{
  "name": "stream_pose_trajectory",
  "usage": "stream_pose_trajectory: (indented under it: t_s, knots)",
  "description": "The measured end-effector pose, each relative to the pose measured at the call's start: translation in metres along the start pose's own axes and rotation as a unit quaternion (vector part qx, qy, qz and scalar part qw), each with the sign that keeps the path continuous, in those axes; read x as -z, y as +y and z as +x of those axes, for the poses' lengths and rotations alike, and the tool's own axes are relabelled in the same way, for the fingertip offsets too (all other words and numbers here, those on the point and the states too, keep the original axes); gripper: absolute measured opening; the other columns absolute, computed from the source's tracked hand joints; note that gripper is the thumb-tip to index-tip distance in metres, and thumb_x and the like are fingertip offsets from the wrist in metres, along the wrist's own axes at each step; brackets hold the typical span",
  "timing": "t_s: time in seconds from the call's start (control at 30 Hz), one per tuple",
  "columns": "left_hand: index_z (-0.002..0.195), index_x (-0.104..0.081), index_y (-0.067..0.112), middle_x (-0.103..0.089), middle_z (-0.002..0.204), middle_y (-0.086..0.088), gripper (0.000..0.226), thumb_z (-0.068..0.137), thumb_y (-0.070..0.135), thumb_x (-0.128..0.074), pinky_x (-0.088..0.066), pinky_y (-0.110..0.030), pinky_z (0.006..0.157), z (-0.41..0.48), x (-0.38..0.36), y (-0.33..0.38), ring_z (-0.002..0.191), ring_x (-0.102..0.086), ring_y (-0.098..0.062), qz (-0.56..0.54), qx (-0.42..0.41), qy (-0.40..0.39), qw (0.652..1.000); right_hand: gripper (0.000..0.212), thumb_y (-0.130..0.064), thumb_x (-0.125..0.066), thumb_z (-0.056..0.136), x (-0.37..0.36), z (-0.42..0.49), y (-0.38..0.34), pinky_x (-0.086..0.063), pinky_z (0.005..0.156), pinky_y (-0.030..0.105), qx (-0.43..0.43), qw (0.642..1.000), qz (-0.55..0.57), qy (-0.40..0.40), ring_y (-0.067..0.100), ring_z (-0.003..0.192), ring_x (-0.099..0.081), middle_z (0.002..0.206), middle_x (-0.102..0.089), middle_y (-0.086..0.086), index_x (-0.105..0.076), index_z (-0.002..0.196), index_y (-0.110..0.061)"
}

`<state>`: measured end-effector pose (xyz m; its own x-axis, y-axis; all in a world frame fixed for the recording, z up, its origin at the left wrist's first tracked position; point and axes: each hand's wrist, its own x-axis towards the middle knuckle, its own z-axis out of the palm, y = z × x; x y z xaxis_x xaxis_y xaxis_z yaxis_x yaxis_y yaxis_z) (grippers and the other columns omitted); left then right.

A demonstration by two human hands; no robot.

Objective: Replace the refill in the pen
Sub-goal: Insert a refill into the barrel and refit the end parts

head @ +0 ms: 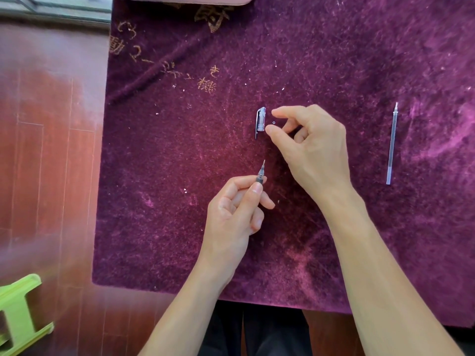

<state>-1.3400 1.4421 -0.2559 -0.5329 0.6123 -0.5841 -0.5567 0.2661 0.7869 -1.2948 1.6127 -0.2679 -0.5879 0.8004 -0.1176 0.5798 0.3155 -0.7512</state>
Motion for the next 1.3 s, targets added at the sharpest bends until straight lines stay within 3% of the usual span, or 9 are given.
stream_pose_trajectory:
  t_s: [0.33, 0.47, 0.63, 0.8, 1.07, 1.2, 1.3]
  knots:
    - [0.109, -0.069, 0.017, -0.071, 0.081, -0.002, 0.015, 0.104, 0.020, -0.056, -0.035, -0.023, 0.048, -0.001, 0.004, 0.001, 0.050, -0.044, -0.008, -0.005, 0.002, 0.008, 1.000, 0.008, -0.026, -0.078, 0.095, 0.005, -0.003, -0.002, -0.041, 0.069, 0.003, -0.024, 1.000, 0.006, 0.002, -0.002, 0.056, -0.055, 0.090, -0.072, -0.007, -0.082, 0.102, -0.026]
    - [0.108, -0.070, 0.018, -0.071, 0.080, -0.002, 0.014, 0.103, 0.020, -0.056, -0.034, -0.023, 0.047, -0.001, 0.003, 0.002, 0.050, -0.044, -0.009, -0.004, 0.005, 0.006, 1.000, 0.007, -0.022, -0.080, 0.094, 0.015, -0.015, -0.004, -0.053, 0.064, 0.012, -0.091, 0.979, 0.181, -0.020, -0.002, 0.057, -0.067, 0.084, -0.081, -0.010, -0.083, 0.099, -0.025]
    - [0.111, -0.069, 0.013, -0.070, 0.079, -0.003, 0.016, 0.104, 0.019, -0.056, -0.033, -0.024, 0.047, -0.003, 0.000, 0.002, 0.050, -0.043, -0.009, -0.004, 0.006, 0.006, 1.000, 0.012, -0.020, -0.079, 0.094, 0.015, -0.040, 0.001, -0.048, 0.059, 0.008, -0.141, 0.947, 0.280, -0.065, -0.002, 0.059, -0.064, 0.090, -0.084, -0.002, -0.085, 0.105, -0.022]
    - [0.112, -0.068, 0.010, -0.070, 0.078, -0.003, 0.017, 0.104, 0.017, -0.056, -0.034, -0.022, 0.046, -0.006, -0.002, 0.001, 0.050, -0.044, -0.009, 0.001, 0.003, 0.001, 1.000, 0.016, -0.019, -0.075, 0.098, 0.015, -0.052, 0.007, -0.048, 0.061, 0.007, -0.154, 0.940, 0.293, -0.083, -0.004, 0.061, -0.063, 0.094, -0.084, -0.006, -0.084, 0.111, -0.022]
    - [0.111, -0.069, 0.014, -0.070, 0.079, -0.002, 0.016, 0.104, 0.019, -0.056, -0.036, -0.022, 0.046, -0.011, -0.006, -0.003, 0.050, -0.045, -0.009, 0.012, 0.003, -0.009, 1.000, 0.015, -0.017, -0.075, 0.100, 0.019, -0.058, 0.009, -0.048, 0.060, 0.006, -0.150, 0.937, 0.299, -0.096, -0.004, 0.059, -0.062, 0.074, -0.077, -0.018, -0.083, 0.112, -0.020]
    - [0.112, -0.069, 0.012, -0.070, 0.078, -0.001, 0.017, 0.104, 0.020, -0.056, -0.036, -0.022, 0.047, -0.012, -0.008, -0.004, 0.050, -0.045, -0.009, 0.015, 0.000, -0.010, 1.000, 0.023, -0.014, -0.076, 0.099, 0.024, -0.060, 0.008, -0.054, 0.069, 0.011, -0.147, 0.933, 0.308, -0.117, 0.000, 0.064, -0.067, 0.090, -0.083, -0.006, -0.079, 0.121, -0.020]
    - [0.111, -0.070, 0.014, -0.070, 0.078, -0.001, 0.017, 0.104, 0.021, -0.056, -0.035, -0.022, 0.047, -0.012, -0.010, -0.005, 0.051, -0.045, -0.009, 0.013, -0.001, -0.011, 1.000, 0.034, -0.013, -0.077, 0.098, 0.026, -0.061, 0.008, -0.055, 0.071, 0.012, -0.139, 0.936, 0.297, -0.124, -0.001, 0.064, -0.069, 0.090, -0.084, -0.006, -0.072, 0.132, -0.018]
